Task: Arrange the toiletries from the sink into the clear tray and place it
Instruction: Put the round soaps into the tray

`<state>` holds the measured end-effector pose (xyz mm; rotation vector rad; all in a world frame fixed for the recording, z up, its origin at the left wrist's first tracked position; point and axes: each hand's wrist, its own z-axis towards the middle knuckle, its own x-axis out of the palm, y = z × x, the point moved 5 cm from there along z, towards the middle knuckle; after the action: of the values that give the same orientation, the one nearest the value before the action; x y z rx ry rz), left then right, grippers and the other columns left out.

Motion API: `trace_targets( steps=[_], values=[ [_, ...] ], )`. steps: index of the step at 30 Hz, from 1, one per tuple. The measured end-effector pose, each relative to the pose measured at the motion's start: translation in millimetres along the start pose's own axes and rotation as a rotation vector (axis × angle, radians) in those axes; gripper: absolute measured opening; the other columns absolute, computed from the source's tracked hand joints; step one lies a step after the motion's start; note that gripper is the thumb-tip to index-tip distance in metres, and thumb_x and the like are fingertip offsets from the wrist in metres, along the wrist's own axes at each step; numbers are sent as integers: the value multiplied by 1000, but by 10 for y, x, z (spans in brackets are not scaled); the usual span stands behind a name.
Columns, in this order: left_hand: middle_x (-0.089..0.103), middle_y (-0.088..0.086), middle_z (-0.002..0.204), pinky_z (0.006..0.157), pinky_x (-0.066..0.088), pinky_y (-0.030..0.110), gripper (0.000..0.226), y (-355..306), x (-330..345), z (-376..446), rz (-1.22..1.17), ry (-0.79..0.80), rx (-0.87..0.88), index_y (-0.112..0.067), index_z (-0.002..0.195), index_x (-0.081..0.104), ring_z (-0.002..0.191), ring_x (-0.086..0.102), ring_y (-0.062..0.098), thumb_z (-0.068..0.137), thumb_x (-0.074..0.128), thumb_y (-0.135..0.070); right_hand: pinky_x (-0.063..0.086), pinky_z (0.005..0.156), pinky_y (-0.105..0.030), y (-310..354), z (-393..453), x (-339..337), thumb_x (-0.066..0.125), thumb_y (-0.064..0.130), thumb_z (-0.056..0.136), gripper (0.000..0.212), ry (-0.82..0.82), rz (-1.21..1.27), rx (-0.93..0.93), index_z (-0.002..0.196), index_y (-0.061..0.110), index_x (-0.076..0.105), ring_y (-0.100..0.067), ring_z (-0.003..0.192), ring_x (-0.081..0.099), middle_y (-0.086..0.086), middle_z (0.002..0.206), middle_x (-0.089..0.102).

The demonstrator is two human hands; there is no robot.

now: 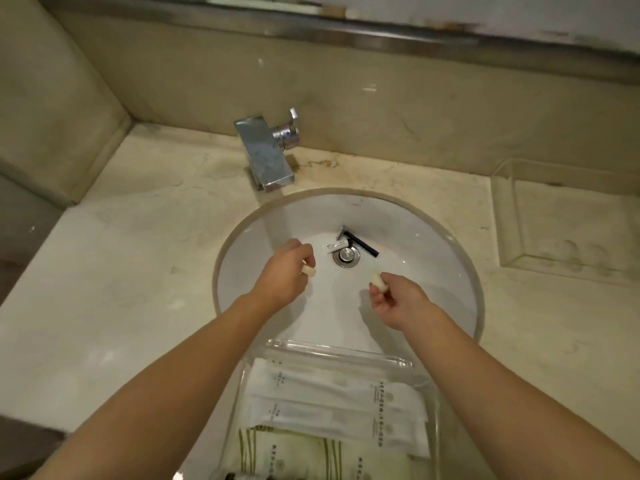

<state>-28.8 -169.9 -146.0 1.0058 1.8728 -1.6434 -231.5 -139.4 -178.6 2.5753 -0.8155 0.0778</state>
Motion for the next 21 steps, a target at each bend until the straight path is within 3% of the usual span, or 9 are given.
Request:
trace_targets(
  steps=[4, 6, 9, 12, 17, 21],
  values=[
    [65, 4, 86, 59, 48, 18, 16, -181, -161, -337, -320, 93, -131, -12, 92, 68, 67, 56, 9, 78, 70, -5, 47, 40, -15, -37, -570, 6, 55, 4, 91, 4, 58, -321, -261, 90, 7, 58, -19, 56, 62, -12, 77, 60],
    [64, 9, 88, 53, 51, 16, 21, -248, -204, -553, -478, 175, -213, -7, 100, 68, 65, 56, 10, 81, 68, -2, 55, 52, -20, -120, -866, 8, 57, 3, 89, 9, 116, -434, -371, 97, 7, 59, -23, 62, 67, -13, 88, 63],
    [64, 10, 84, 54, 52, 17, 22, -325, -294, -888, -570, 294, -274, -1, 108, 66, 62, 56, 13, 87, 61, 1, 57, 63, -26, -279, -1237, -8, 62, 2, 85, 18, 145, -659, -525, 102, 9, 64, -20, 70, 65, -11, 92, 62],
    [64, 9, 85, 58, 53, 19, 22, -366, -383, -1197, -586, 364, -276, 1, 108, 66, 66, 58, 16, 88, 59, 1, 54, 65, -26, -504, -1512, -35, 66, 4, 82, 18, 183, -805, -595, 97, 13, 67, -15, 72, 60, -5, 86, 63],
    [58, 4, 79, 51, 49, 18, 30, -362, -428, -1664, -482, 445, -235, -3, 116, 62, 62, 59, 15, 86, 62, 2, 57, 70, -33, -927, -1709, -147, 68, 9, 80, 14, 195, -975, -596, 91, 18, 67, -17, 72, 63, -5, 82, 65],
    [61, 9, 85, 58, 54, 22, 23, -329, -363, -1923, -402, 494, -231, -3, 106, 65, 64, 61, 16, 85, 63, 4, 58, 71, -37, -1133, -1788, -191, 68, 12, 77, 12, 185, -1113, -613, 87, 19, 68, -20, 74, 64, -7, 81, 65]
  ],
)
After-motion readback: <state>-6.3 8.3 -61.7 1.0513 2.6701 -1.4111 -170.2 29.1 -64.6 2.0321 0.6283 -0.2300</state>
